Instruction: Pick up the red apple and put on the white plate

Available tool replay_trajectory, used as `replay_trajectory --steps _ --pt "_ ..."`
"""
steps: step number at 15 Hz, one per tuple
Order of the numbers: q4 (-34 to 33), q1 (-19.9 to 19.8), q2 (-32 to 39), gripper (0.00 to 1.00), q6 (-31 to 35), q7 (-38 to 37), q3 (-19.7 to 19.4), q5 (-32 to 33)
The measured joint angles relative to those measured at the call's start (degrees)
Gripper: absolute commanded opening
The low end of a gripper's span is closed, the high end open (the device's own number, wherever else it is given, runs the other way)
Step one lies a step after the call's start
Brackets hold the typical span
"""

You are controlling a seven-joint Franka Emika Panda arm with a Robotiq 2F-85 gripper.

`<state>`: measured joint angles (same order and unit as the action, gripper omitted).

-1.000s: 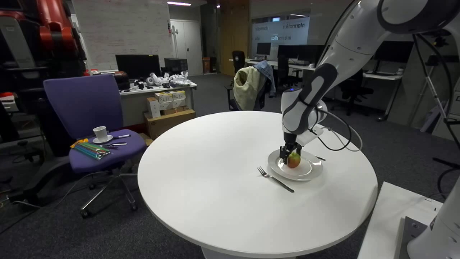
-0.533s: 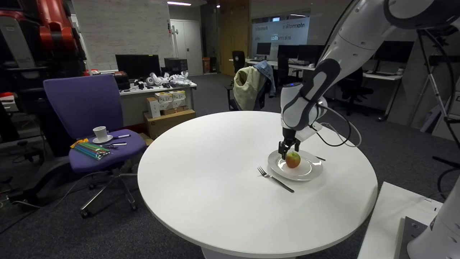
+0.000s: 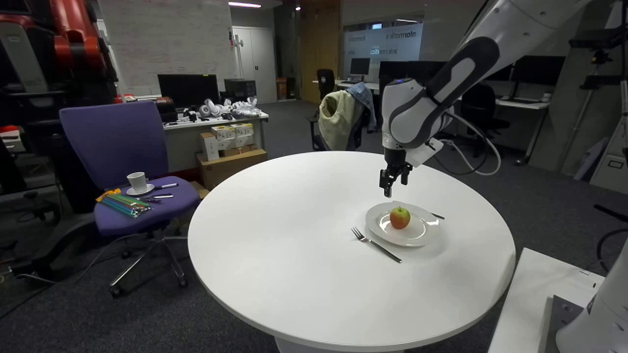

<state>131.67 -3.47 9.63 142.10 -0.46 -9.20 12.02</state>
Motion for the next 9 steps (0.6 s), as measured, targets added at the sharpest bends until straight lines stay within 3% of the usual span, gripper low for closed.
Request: replay_trajectory --steps 4,9 --pt "3.2 0.9 -8.0 1.0 -7.4 0.3 3.6 -0.2" --pt "7.9 2.7 -15.2 1.0 -9.5 0.3 7.4 -0.2"
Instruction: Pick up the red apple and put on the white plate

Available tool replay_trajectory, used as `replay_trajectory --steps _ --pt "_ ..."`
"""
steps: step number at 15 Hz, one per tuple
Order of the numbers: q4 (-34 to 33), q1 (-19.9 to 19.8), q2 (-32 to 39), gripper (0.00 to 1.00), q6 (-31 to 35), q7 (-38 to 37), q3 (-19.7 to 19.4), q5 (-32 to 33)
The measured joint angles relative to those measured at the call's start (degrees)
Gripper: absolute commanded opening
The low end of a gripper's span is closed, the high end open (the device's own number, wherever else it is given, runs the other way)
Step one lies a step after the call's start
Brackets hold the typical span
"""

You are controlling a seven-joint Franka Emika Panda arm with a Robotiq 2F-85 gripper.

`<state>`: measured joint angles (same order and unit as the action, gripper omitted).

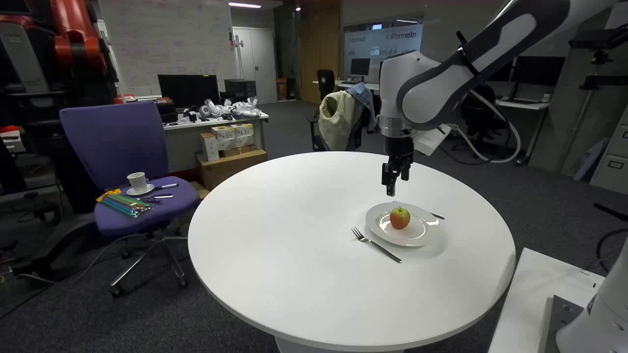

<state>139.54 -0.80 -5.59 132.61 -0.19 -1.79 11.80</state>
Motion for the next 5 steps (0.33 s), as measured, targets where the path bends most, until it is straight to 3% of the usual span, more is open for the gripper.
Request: replay_trajectory --steps 5 --pt "2.2 0.8 -2.4 1.0 0.1 0.0 1.1 -0.2"
